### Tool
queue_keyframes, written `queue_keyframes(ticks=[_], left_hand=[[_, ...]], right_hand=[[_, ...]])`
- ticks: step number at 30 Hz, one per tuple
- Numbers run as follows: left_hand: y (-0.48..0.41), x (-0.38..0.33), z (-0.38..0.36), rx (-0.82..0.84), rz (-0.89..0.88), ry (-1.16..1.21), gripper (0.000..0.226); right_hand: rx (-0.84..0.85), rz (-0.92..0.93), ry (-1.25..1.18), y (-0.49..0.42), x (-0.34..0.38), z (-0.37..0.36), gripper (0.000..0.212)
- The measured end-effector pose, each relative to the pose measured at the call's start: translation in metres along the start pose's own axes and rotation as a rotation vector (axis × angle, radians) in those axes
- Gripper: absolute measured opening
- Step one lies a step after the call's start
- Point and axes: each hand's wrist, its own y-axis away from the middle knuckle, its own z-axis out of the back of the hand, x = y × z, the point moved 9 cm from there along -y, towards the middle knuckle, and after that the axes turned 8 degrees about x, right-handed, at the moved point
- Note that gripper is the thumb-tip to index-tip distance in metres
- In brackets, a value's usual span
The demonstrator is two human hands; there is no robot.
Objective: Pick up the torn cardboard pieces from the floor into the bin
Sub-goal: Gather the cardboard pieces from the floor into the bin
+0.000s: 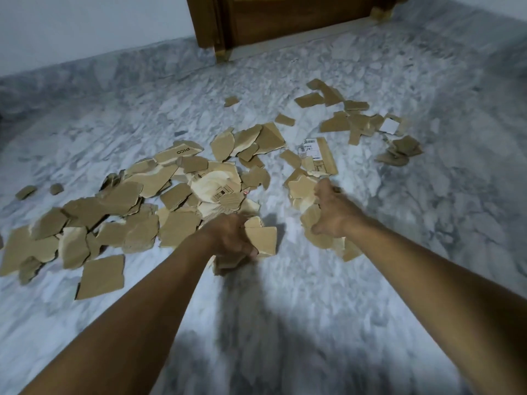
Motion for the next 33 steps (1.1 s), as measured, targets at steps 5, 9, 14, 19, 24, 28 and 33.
queue_keyframes(ticks=[5,9,14,19,24,28,33], left_hand=[[-0.053,-0.080,0.054,-0.026,-0.130,-0.010,0.064],[-0.110,-0.139,0.054,0.010,-0.231,-0.106,0.061],[-0.143,-0.143,0.043,-0.028,-0.109,-0.071,0.062],[-0.112,-0.144,0.050,-0.094,-0.120,-0.152,0.070],[-0.095,-0.130,0.055,-0.098,-0.056,-0.210,0.067],[-0.076,-0.104,0.066,-0.024,-0.074,0.013,0.065],[-0.068,-0.049,0.102,-0.027,0.064,0.062,0.083]], right_hand=[[-0.113,-0.084,0.357,0.005,-0.062,0.044,0.057],[-0.118,-0.044,0.056,0.003,-0.114,0.022,0.066],[-0.029,-0.064,-0.052,-0.008,-0.140,0.029,0.042],[-0.007,-0.064,-0.300,0.003,-0.146,0.059,0.053],[0.015,-0.029,-0.285,-0.008,-0.123,0.088,0.049],[0.071,-0.069,-0.231,-0.021,-0.082,0.105,0.071],[0.179,-0.010,-0.161,-0.040,-0.023,0.102,0.072]])
